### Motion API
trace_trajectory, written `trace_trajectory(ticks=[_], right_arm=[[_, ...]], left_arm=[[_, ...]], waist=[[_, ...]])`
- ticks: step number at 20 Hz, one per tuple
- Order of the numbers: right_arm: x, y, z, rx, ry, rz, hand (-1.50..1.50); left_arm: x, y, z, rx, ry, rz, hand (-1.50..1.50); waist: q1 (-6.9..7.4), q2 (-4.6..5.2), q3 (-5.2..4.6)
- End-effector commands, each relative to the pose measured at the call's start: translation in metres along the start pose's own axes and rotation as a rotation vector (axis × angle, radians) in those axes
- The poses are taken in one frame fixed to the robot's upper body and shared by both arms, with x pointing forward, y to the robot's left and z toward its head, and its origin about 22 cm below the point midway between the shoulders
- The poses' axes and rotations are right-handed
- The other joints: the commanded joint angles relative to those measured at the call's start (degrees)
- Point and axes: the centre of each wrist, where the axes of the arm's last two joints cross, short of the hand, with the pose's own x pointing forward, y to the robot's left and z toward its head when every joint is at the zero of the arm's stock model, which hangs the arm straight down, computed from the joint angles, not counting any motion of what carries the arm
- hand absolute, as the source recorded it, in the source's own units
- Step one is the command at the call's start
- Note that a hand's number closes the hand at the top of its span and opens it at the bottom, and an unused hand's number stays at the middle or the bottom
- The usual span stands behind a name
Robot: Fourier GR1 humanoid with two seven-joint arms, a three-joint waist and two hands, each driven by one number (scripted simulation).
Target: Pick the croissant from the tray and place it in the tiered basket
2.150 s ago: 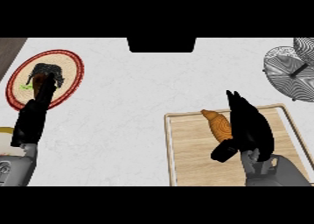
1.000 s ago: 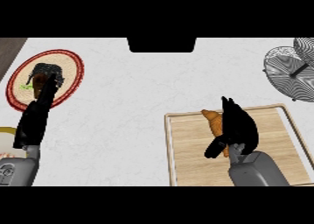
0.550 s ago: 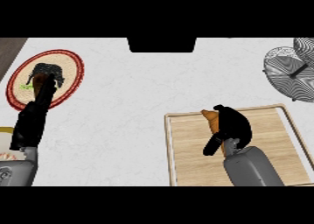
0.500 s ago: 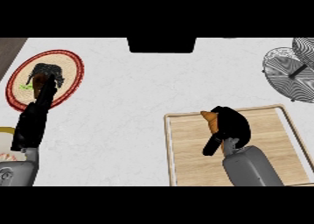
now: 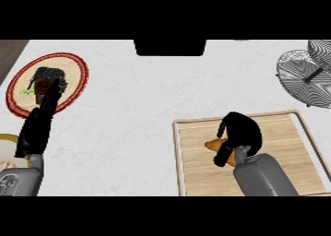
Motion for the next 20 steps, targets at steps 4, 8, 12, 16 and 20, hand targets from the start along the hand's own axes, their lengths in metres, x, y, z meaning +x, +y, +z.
trace_trajectory(ticks=[4, 8, 12, 16, 20], right_arm=[[0.027, -0.007, -0.006, -0.034, -0.060, -0.123, 1.50], [0.069, -0.042, -0.045, -0.056, -0.121, -0.164, 1.50], [0.076, -0.051, -0.042, -0.181, -0.170, -0.281, 1.50], [0.083, -0.086, -0.020, -0.413, -0.226, -0.479, 1.50], [0.078, -0.139, -0.008, -0.676, -0.254, -0.496, 1.50]], left_arm=[[0.008, 0.002, -0.002, -0.023, -0.006, -0.003, 0.00], [0.006, -0.008, -0.011, -0.028, -0.028, 0.018, 0.00], [-0.006, -0.011, -0.002, -0.025, -0.019, -0.007, 0.00], [-0.002, 0.009, -0.006, -0.006, -0.001, 0.003, 0.00], [0.004, 0.000, -0.004, -0.015, -0.003, -0.001, 0.00]], waist=[[0.29, 0.47, 0.35], [1.88, 1.20, 0.37], [0.88, 0.75, 0.35], [0.61, 0.51, 0.36], [0.35, 0.33, 0.34]])
